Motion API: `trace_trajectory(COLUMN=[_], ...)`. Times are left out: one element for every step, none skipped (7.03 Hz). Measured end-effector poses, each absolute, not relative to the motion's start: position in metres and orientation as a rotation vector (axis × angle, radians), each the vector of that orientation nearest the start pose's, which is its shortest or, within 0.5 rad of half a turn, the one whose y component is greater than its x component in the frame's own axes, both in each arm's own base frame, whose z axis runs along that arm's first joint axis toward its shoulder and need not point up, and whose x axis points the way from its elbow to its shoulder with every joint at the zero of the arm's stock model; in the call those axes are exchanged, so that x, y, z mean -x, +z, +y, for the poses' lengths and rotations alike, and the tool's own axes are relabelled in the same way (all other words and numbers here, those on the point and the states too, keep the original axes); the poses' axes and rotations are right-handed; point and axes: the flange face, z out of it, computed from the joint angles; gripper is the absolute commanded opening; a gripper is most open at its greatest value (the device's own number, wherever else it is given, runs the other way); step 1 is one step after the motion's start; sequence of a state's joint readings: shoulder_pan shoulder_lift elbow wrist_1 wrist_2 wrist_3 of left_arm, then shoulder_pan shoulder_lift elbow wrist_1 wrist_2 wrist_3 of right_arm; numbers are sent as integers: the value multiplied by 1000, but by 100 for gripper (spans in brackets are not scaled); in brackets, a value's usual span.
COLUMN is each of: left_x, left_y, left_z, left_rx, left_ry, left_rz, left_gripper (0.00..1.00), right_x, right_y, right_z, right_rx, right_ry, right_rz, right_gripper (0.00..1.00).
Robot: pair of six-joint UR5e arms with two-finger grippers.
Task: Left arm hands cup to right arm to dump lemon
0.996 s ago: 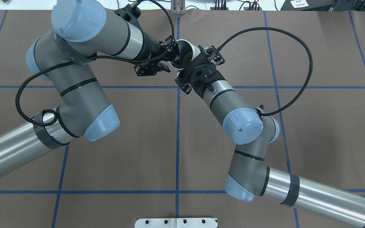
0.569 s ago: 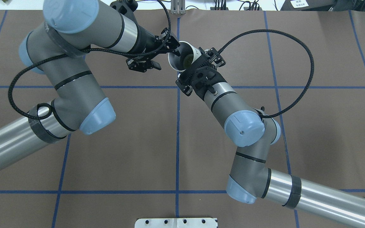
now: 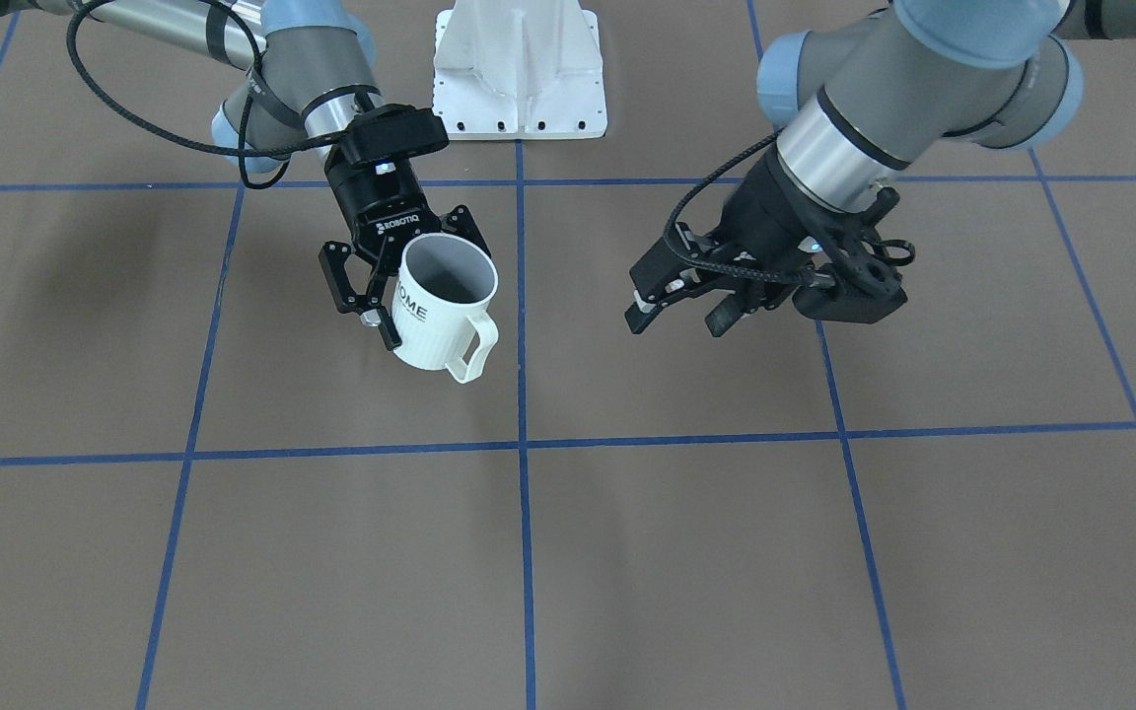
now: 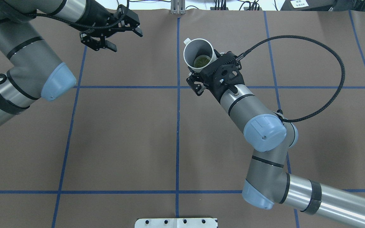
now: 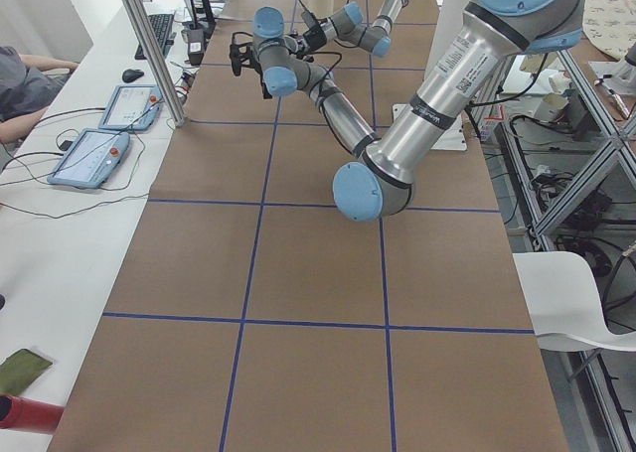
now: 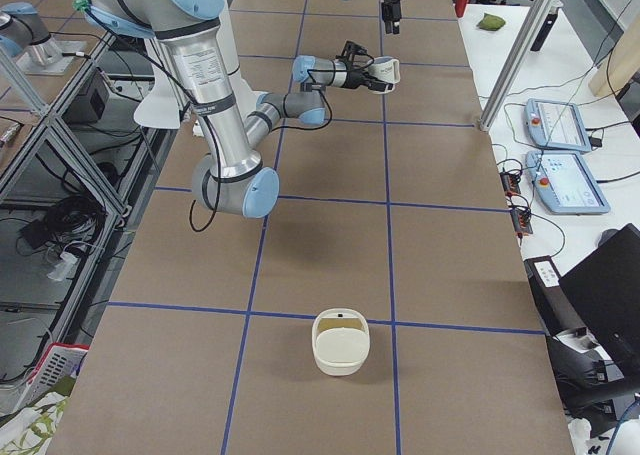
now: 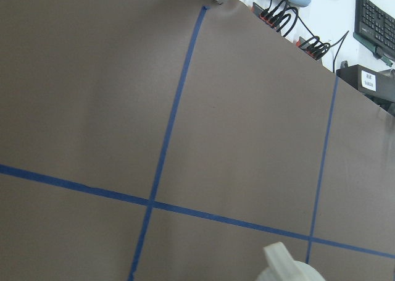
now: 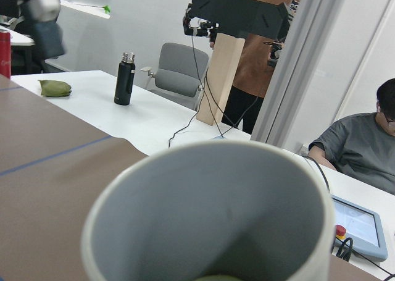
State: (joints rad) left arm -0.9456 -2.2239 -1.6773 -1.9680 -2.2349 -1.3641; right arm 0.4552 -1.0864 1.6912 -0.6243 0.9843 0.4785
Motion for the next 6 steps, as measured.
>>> trace_trajectory(left_x=[-313,-299,-281,-261,-237,-209], left_y=[190,209,228,250,279,312], left_z=[-583,-593,-603,-613,-619,-623], left_rx=[-142,-168,-186,-203,-221,-238], left_ry=[-204,-145,-83,-7,71,132], left_rz=[1183,1107,1031,959,899,853], left_gripper=[100,100,100,100,100,100], right_x=[450,439,430,423,413,398], right_y=[222,230,241,252,258,261], right_z=[-447,-458,-466,-475,-486,-494], right_rx=[-1345,-1322,-1294,-1261,-1213,-1159], right_ry=[-5,27,57,78,104,137], right_rz=[-764,-771,-765,-736,-712,-733], right_gripper=[12,12,11,11,9,9])
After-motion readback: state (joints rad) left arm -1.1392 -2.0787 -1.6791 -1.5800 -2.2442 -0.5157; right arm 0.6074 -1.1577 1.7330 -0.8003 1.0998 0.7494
